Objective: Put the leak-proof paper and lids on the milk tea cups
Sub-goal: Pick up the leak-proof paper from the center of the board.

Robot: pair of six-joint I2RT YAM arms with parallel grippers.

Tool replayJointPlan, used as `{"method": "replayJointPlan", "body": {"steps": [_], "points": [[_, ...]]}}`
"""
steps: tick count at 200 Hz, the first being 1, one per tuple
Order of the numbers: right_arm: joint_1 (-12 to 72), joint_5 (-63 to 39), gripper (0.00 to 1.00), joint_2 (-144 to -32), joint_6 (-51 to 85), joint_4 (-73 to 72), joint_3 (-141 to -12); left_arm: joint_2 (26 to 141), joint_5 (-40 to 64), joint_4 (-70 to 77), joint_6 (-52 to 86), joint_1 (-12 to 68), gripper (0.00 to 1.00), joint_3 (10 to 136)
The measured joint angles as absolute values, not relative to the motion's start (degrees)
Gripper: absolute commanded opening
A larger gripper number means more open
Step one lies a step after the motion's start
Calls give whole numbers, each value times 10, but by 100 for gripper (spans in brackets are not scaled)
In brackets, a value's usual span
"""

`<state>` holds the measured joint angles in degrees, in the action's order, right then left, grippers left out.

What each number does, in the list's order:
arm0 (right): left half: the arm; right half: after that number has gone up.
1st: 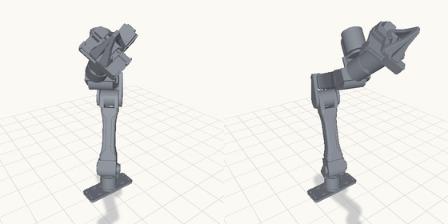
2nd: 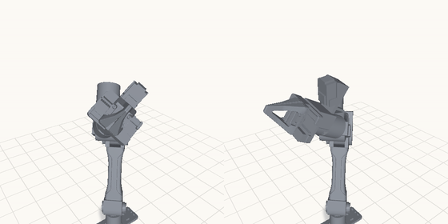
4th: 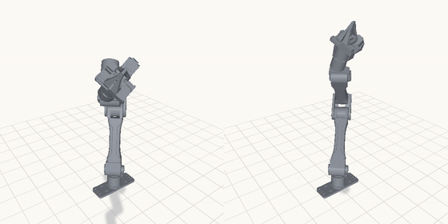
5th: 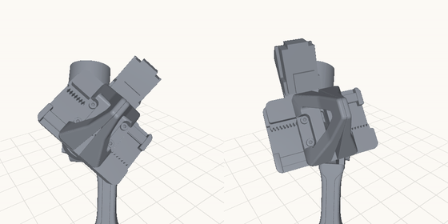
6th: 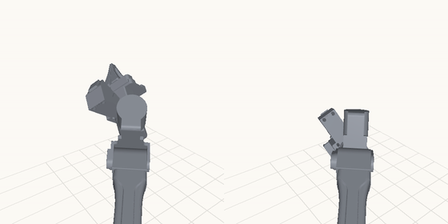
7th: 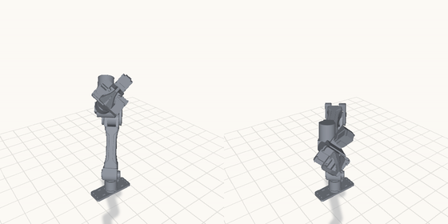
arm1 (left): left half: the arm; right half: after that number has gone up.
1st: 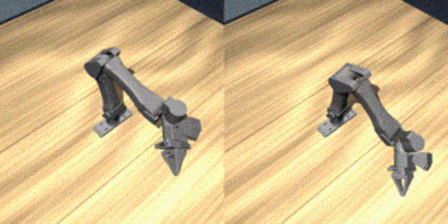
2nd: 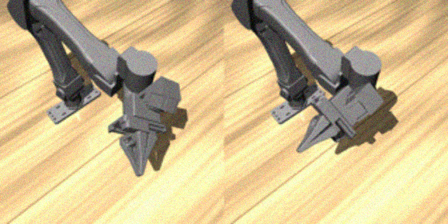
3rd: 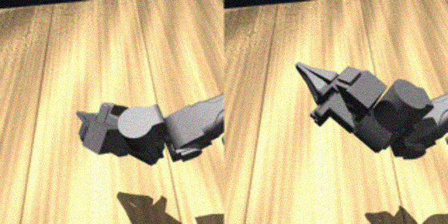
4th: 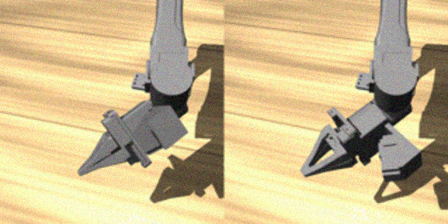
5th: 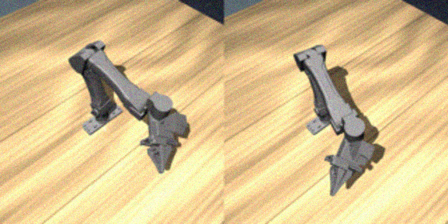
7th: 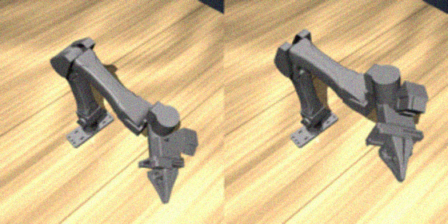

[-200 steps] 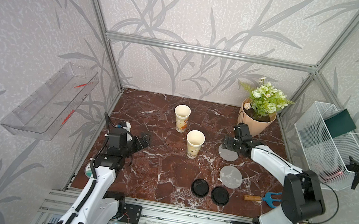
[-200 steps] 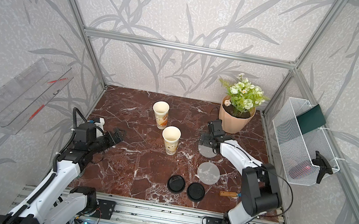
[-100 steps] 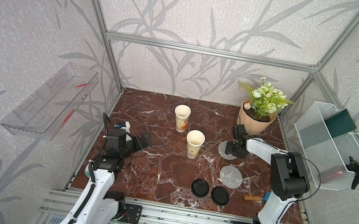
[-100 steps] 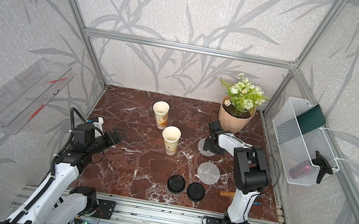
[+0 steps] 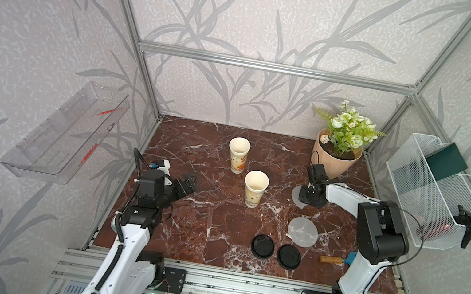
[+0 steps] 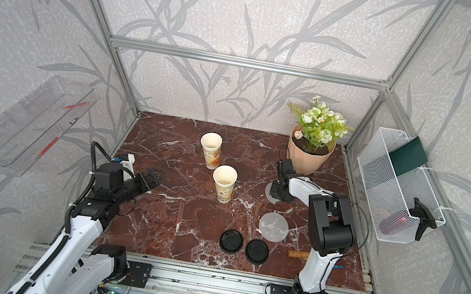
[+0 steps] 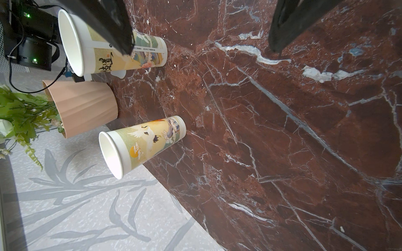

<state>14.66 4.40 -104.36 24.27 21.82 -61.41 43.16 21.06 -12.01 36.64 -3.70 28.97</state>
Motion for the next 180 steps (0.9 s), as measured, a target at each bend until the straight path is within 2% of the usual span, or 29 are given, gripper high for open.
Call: {"method": "replayJointPlan", "body": {"steps": [17, 80, 126, 180], "points": [[146, 34, 14, -1022, 243, 210, -589, 424, 222, -110, 371, -37, 98, 285], [146, 5, 11, -938, 253, 175, -539, 459, 309, -31, 413, -13, 99, 250], [146, -43, 10, -877, 271, 134, -493, 465, 353, 77, 449, 78, 99, 239], [163, -119, 10, -760, 294, 105, -486, 501, 376, 112, 472, 153, 98, 274]]}}
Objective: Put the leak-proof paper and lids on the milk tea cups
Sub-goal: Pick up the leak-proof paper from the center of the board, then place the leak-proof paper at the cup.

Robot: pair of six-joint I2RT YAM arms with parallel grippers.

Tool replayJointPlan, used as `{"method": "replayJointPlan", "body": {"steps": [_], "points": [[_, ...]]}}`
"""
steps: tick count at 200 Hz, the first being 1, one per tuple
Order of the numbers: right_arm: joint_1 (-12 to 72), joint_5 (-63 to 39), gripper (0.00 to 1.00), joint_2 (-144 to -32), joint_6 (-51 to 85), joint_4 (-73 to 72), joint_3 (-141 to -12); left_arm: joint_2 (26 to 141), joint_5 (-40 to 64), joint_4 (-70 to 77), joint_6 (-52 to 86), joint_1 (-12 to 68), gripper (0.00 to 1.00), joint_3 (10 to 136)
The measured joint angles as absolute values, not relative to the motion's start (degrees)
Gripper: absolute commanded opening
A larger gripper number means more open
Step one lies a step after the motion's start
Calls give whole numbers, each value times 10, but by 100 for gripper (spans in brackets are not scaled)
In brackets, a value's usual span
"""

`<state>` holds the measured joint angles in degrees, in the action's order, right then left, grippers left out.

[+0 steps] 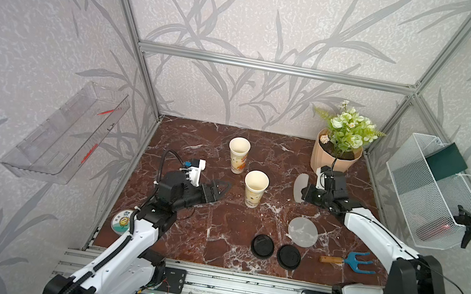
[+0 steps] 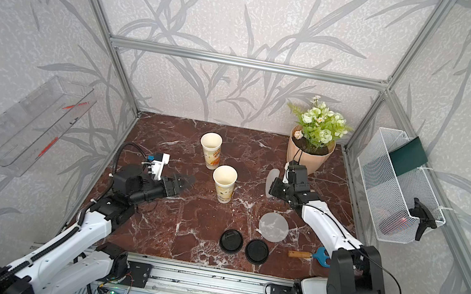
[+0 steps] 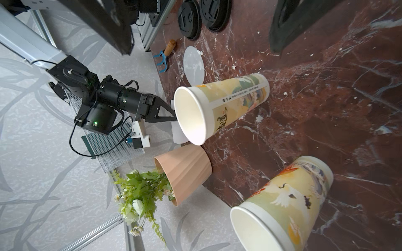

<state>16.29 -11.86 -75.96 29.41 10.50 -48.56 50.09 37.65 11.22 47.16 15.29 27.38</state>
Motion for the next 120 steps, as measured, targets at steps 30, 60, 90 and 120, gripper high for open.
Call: {"method": "replayJointPlan", "body": {"steps": [30, 60, 90, 120], "points": [[185, -144, 10, -702, 305, 106, -488, 524, 374, 143, 492, 187, 95, 291], [228, -161, 11, -663, 314, 110, -508, 555, 364, 165, 502, 232, 91, 317], [284, -191, 11, -635, 332, 82, -523, 607, 351, 199, 505, 266, 80, 365], [324, -229, 11, -634, 353, 46, -529, 679, 354, 239, 509, 279, 69, 412]]}}
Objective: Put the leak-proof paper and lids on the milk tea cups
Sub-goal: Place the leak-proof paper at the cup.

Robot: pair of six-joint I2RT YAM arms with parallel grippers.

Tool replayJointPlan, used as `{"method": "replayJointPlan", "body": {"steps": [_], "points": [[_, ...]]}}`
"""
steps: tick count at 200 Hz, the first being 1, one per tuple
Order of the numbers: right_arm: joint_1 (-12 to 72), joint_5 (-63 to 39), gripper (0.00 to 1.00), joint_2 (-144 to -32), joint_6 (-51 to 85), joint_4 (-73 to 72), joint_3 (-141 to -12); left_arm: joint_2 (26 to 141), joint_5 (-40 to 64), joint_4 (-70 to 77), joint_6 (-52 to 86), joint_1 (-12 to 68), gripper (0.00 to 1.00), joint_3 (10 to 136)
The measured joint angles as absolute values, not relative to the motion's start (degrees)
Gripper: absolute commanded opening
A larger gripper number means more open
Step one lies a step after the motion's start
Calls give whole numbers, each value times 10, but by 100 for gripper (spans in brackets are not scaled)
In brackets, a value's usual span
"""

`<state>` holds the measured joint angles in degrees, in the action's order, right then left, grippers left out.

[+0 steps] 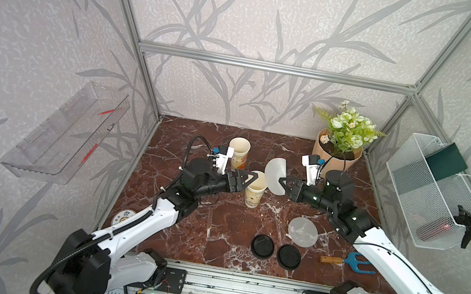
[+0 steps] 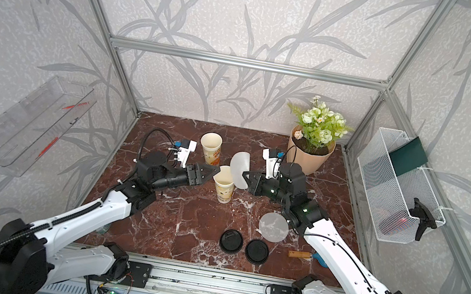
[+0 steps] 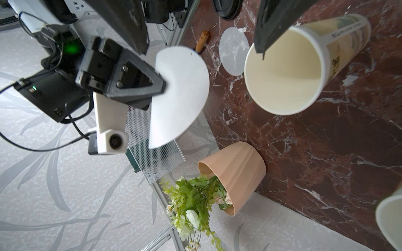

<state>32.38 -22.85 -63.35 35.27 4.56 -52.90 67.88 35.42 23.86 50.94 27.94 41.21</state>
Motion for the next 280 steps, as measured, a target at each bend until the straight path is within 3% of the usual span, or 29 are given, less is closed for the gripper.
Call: {"method": "replayJointPlan", "body": {"steps": [20, 56, 87, 123, 158, 171, 196, 220, 246, 280], "points": [[336, -244, 11, -638, 366, 33, -534, 715, 365, 270, 515, 284, 64, 428], [340, -260, 11, -646, 378, 14, -537, 746, 383, 315, 535, 293, 42, 434], [340, -264, 11, -662, 380, 10, -538, 748, 391, 342, 543, 296, 37, 434], [340, -269, 11, -683, 378, 6, -546, 747, 393, 352, 550, 296, 18, 434], [340, -264, 15, -690, 377, 5, -546, 733, 386, 334, 545, 296, 9, 433], [340, -261, 22, -693, 378, 6, -546, 727, 384, 327, 541, 296, 0, 433], [338, -256, 58, -696, 363, 9, -547, 716, 373, 303, 530, 296, 0, 433], [323, -256, 81, -693, 355, 15, -547, 713, 368, 253, 511, 296, 0, 449], [277, -256, 92, -663, 362, 0, -516, 730, 368, 186, 481, 305, 0, 512], [220, -272, 94, -628, 391, -38, -466, 786, 376, 122, 444, 323, 0, 621]]}}
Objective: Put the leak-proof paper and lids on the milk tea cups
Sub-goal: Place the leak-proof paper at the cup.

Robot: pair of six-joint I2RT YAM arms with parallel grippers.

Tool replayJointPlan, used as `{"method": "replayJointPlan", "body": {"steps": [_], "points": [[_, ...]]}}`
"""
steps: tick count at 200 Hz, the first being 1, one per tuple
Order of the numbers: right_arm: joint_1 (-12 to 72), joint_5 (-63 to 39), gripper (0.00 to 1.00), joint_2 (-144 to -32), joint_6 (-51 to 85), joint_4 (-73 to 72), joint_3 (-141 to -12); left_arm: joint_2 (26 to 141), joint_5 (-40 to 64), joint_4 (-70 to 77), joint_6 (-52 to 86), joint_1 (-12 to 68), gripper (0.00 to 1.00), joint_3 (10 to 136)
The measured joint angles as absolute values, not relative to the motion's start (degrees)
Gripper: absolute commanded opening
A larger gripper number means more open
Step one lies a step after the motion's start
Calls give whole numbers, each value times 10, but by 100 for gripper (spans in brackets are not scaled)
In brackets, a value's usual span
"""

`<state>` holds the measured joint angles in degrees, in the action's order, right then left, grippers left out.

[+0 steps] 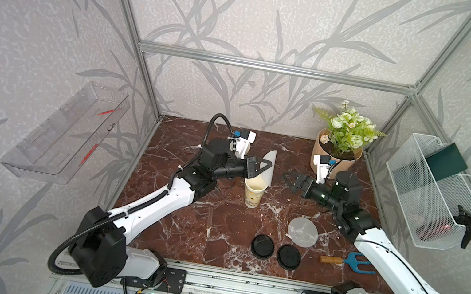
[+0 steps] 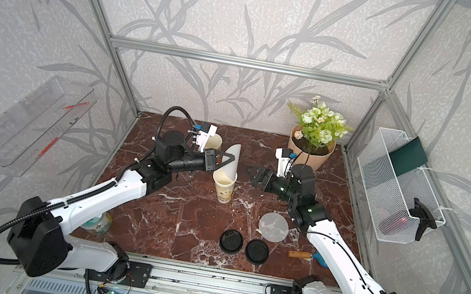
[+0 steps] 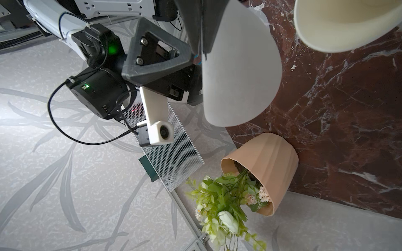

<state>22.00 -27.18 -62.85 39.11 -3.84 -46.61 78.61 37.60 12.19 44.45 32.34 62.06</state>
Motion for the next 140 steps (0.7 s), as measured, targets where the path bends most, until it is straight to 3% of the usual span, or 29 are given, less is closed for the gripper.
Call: {"method": "replayJointPlan", "body": {"steps": [27, 45, 140], "points": [[215, -280, 94, -634, 399, -56, -458, 805, 374, 91, 433, 324, 0, 625], [215, -286, 100, -648, 405, -70, -457, 809, 368, 74, 432, 314, 0, 607], [237, -253, 99, -707, 376, -29, -479, 791, 338, 8, 422, 276, 0, 555]]}}
